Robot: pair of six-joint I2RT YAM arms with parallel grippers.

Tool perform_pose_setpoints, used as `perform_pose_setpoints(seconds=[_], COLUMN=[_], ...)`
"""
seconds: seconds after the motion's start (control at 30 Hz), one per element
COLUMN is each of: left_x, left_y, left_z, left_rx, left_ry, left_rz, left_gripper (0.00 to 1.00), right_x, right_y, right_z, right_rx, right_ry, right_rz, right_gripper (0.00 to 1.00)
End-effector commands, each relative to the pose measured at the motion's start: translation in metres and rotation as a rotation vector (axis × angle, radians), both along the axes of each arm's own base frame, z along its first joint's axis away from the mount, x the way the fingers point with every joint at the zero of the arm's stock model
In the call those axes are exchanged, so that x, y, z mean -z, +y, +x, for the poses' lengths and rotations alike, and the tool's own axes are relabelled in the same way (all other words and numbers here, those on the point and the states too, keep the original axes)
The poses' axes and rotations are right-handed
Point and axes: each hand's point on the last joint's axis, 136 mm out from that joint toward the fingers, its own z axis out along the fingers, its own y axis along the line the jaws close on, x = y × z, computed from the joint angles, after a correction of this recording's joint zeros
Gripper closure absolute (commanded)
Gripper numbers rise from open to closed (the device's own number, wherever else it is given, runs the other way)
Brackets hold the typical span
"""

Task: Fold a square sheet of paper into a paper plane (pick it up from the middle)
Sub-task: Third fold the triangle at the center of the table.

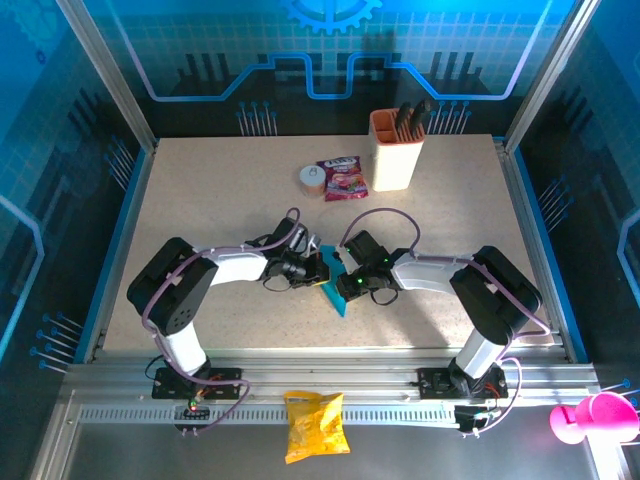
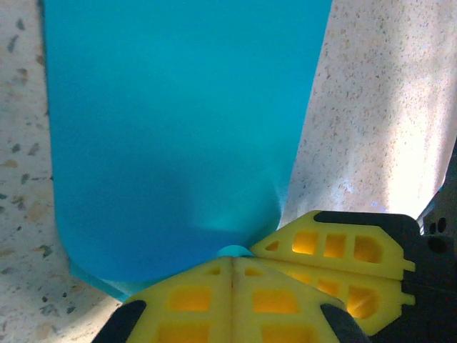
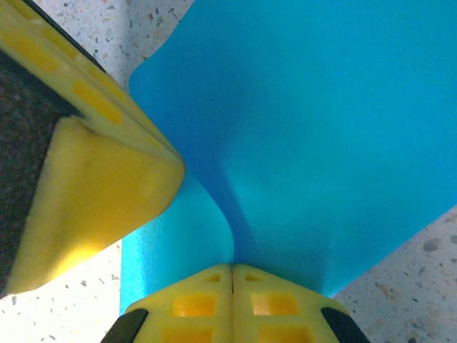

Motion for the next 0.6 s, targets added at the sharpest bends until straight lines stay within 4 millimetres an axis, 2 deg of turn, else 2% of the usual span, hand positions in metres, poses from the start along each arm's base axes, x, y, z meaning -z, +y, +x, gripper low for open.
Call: perform_pose_setpoints(seconds=[0.0,0.37,0.53,0.57], left_x=[0.01,0.028,0.036,0.038], left_y=[0.002,0.004,0.007,0.007], left_z=[-0.003,-0.004,-0.005,-0.006], left_rx=[0.0,-0.016,-0.019,-0.019], left_ry=[0.012,0.028,0.04,0.044], left_rz=[0.003,0.023,0.037,0.041], left_gripper=[1.0,1.0,1.0,1.0], right_x=[0.033,0.032,0.025,0.021], right_y=[-0.028,-0.028,-0.026,-0.025], right_z=[-0.02,-0.019,-0.016,-0.015], right_rx=[0.029,0.026,0.025,0.027], right_ry=[0.1,0.099,0.093,0.087], right_rz=[-0.114,-0.116,-0.107,-0.104], right_gripper=[1.0,1.0,1.0,0.96])
